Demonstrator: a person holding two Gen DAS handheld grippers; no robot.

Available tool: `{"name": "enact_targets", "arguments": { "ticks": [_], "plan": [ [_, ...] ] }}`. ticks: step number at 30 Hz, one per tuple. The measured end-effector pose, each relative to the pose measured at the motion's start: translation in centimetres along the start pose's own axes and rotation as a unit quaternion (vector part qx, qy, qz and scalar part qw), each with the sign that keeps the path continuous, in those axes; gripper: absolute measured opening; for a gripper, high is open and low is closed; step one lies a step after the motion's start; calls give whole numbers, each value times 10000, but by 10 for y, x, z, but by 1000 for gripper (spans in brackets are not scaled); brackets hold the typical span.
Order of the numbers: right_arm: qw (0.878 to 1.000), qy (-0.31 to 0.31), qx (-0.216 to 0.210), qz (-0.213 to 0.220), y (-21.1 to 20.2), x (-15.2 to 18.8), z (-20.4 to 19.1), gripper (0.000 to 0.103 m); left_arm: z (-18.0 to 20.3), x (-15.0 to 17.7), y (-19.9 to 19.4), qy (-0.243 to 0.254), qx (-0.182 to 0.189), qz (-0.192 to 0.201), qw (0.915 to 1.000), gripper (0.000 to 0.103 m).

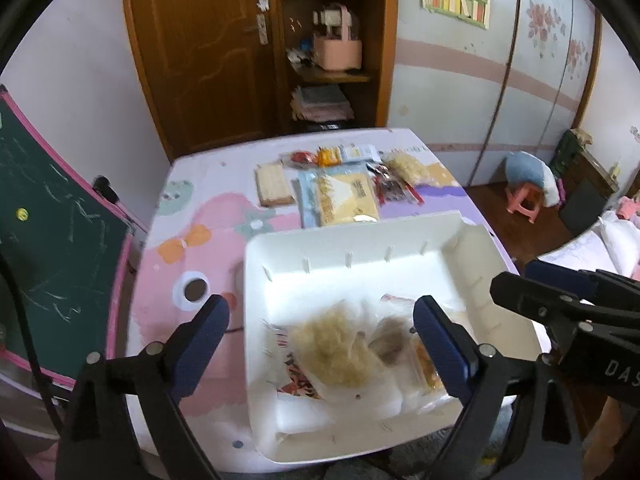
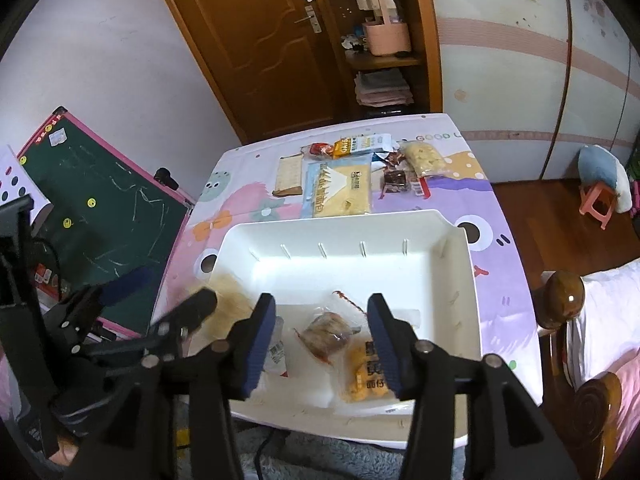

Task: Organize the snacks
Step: 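Drop both bags into the white tray and open both grippers, then reach left gripper to bread slice pack while right gripper reaches yellow bread bag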

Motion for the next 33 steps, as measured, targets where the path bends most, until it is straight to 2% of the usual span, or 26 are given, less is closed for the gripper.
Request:
{"name": "enact_targets", "arguments": {
  "ticks": [33],
  "plan": [
    [9990,311,-63,-310,22,9,13,54,4,7,22,78,-10,-446,9990,93]
  ]
}}
Point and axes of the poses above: each gripper's, at about its wrist camera, not at the fingertips, and y roughly the way its jaws point, z to its right, x to its underside, the point moved 5 cm from there along y, roughly the way its jaws point, and after that the axes turned 2 degrees about y, right-handed, at the moved point
